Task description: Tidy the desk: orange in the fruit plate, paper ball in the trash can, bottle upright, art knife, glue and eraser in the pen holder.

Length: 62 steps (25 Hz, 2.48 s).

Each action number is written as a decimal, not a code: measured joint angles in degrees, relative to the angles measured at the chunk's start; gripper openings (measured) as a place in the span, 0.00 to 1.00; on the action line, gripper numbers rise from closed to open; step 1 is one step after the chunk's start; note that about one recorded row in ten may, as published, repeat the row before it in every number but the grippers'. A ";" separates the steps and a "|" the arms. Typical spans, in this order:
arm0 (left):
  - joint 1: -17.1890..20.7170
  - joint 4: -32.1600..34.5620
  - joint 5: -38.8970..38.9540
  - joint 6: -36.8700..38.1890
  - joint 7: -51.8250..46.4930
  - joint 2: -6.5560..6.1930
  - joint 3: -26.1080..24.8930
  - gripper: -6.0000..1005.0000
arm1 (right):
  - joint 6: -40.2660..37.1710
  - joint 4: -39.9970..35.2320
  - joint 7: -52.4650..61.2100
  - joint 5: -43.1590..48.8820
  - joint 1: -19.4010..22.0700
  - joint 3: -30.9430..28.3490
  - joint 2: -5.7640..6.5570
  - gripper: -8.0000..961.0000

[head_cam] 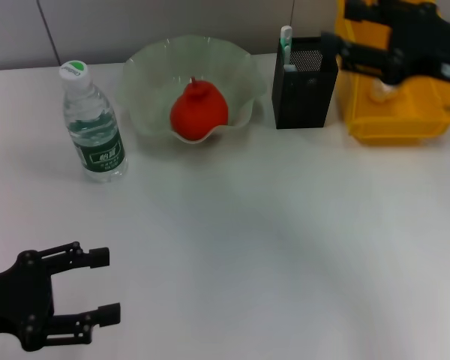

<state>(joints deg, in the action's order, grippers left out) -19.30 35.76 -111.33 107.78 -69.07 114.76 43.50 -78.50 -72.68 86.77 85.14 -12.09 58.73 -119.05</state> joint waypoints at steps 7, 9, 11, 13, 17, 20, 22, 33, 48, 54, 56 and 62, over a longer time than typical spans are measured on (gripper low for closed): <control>-0.19 0.04 0.13 1.59 -1.25 -0.90 -0.04 0.83 | -11.94 4.24 -4.10 2.42 5.78 -2.81 0.06 0.70; -0.75 0.03 0.06 2.75 -3.33 -1.76 -0.09 0.83 | -16.54 8.62 -7.17 3.87 5.67 -4.23 0.36 0.70; -1.00 0.01 -0.04 3.09 -4.01 -2.07 -0.05 0.83 | -19.88 12.67 -10.04 5.37 5.23 -5.79 0.60 0.70; -1.84 0.02 -0.21 4.36 -6.20 -3.05 0.14 0.83 | -21.44 14.75 -11.43 7.83 4.92 -7.08 0.64 0.70; -2.23 0.15 -0.22 4.90 -7.04 -3.57 0.02 0.83 | -22.40 16.14 -13.47 13.38 4.57 -7.83 0.53 0.70; -3.62 0.19 -0.35 5.41 -8.23 -4.46 0.41 0.83 | -22.37 17.06 -14.21 15.70 4.33 -7.54 0.20 0.70; -3.85 0.17 -0.37 5.42 -8.24 -4.51 0.41 0.83 | -22.34 17.55 -14.38 15.73 4.15 -7.54 0.19 0.70; -4.96 0.43 -2.05 5.09 -8.27 -4.36 0.43 0.83 | -21.85 22.63 -15.31 17.90 0.19 -7.82 0.17 0.70; -5.00 0.21 -2.97 4.63 -8.23 -3.87 0.40 0.83 | -20.38 24.40 -15.59 18.14 -1.01 -7.58 0.13 0.70; -4.83 0.19 -2.97 4.54 -8.26 -3.77 0.19 0.83 | -20.37 25.29 -15.59 18.14 -1.44 -7.90 0.13 0.70; -4.82 0.12 -2.97 4.54 -8.27 -3.76 0.20 0.83 | -20.37 25.31 -15.59 18.14 -1.45 -7.84 0.13 0.70; -4.67 0.06 -2.96 4.54 -8.27 -3.64 0.43 0.83 | -20.39 25.86 -16.04 18.14 -1.50 -7.71 0.13 0.70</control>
<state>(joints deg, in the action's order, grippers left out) -23.97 35.82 -114.29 112.32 -77.34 111.11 43.94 -98.90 -46.81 70.74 103.28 -13.59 51.02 -118.92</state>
